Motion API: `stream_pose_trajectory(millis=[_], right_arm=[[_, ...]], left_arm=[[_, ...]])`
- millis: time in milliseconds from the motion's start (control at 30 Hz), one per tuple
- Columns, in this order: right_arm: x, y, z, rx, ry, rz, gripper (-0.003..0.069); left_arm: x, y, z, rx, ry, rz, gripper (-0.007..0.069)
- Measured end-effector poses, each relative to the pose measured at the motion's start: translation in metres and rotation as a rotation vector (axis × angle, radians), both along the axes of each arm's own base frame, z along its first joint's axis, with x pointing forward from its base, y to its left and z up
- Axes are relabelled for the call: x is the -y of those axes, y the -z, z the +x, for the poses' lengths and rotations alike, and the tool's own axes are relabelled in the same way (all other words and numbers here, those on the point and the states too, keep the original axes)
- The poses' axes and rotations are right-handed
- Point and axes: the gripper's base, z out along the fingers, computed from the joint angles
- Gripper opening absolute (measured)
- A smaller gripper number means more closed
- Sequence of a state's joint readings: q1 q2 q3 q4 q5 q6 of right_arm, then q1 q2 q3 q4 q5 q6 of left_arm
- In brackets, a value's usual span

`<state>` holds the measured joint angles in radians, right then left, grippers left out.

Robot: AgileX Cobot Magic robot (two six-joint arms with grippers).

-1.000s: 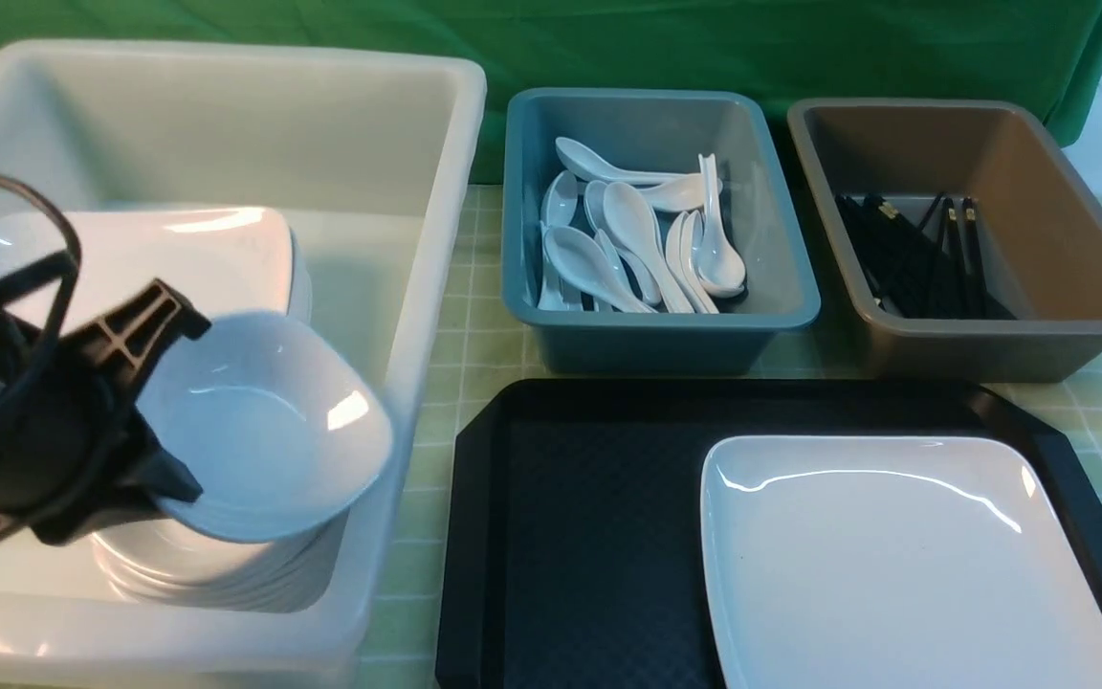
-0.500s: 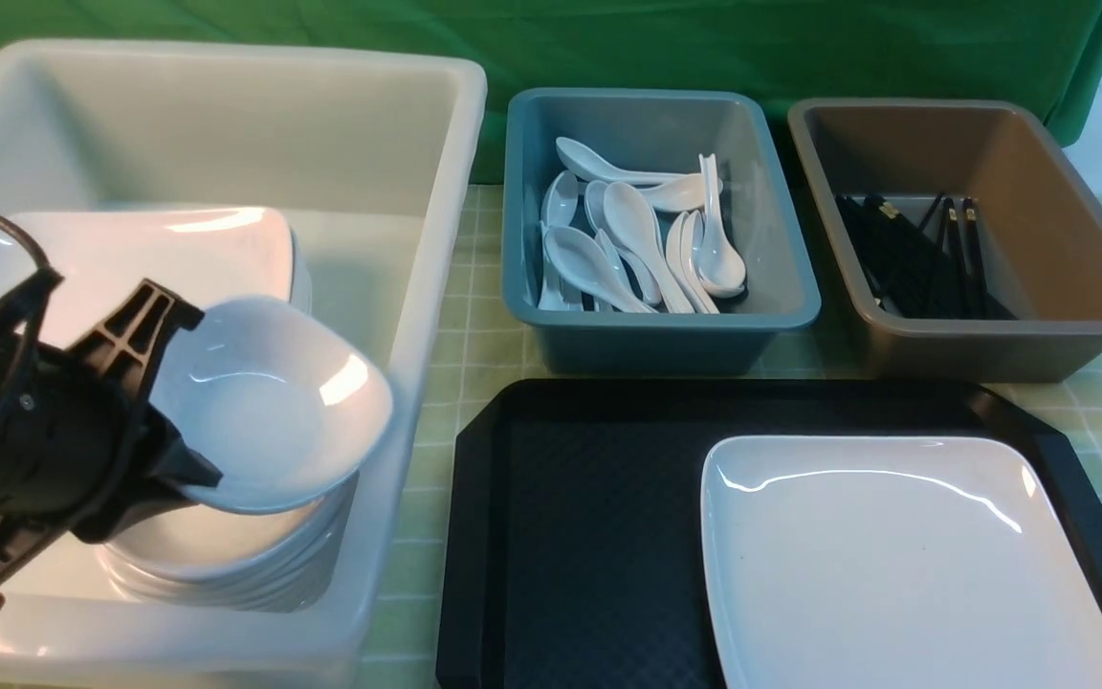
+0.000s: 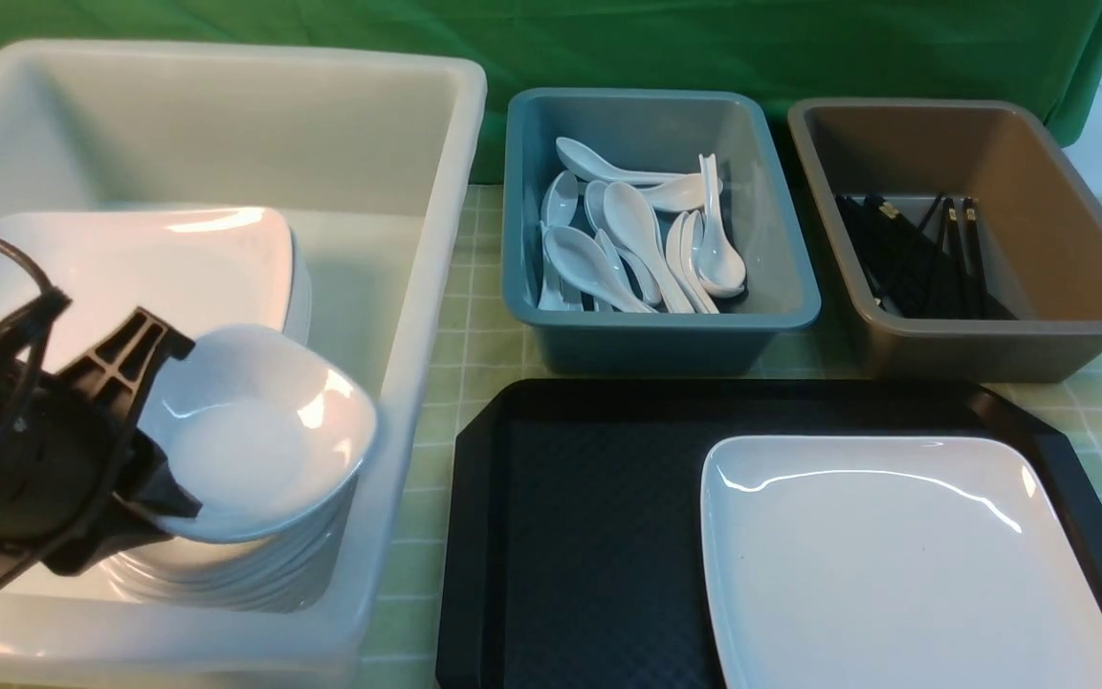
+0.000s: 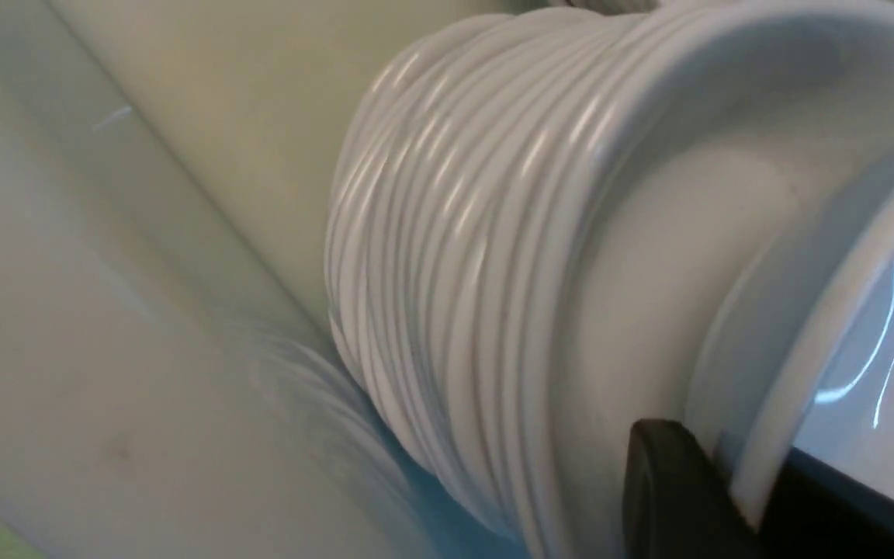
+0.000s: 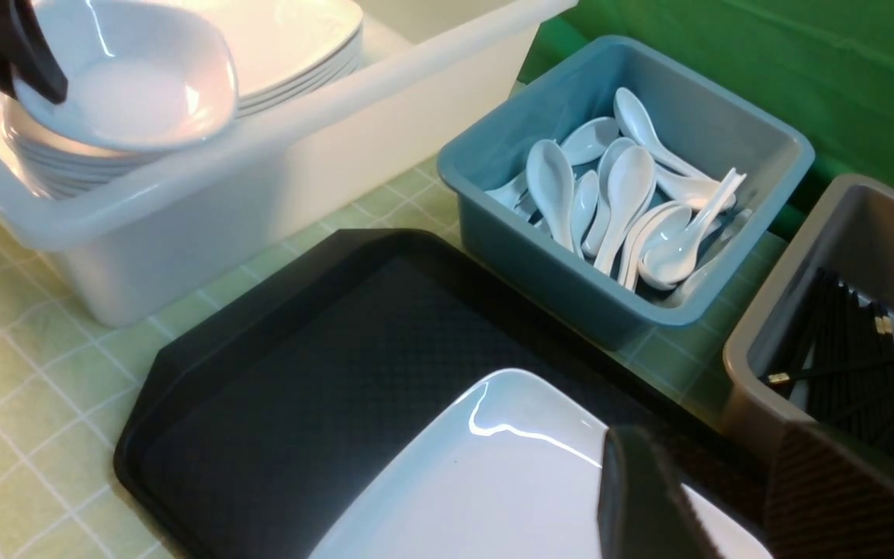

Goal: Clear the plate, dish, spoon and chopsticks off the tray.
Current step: Use the left arm to put the small plate into the large storage box on the left

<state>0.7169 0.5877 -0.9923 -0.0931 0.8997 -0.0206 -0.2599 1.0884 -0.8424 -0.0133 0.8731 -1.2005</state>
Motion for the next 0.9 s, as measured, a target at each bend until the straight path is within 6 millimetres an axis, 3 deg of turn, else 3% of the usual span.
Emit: stream_pose_trajectory(millis=[300,500,633,900], right_arm=[[0.000,0.000,0.000,0.000,0.000,0.000,0.0239],[0.000,0.000,0.000,-0.004,0.000,-0.003,0.0239],[0.000,0.001,0.000,-0.007,0.001,-0.005,0.0239],[0.000,0.001,0.000,-0.008,0.001,-0.006,0.0239]], left_arm=[[-0.001,-0.001,0.000,0.010,0.051,0.041,0.0290],[-0.001,-0.023,0.002,0.041,0.117,0.090,0.0403],[-0.001,-0.035,0.003,0.069,0.178,0.126,0.0426],[-0.002,-0.036,0.003,0.071,0.241,0.164,0.0429]])
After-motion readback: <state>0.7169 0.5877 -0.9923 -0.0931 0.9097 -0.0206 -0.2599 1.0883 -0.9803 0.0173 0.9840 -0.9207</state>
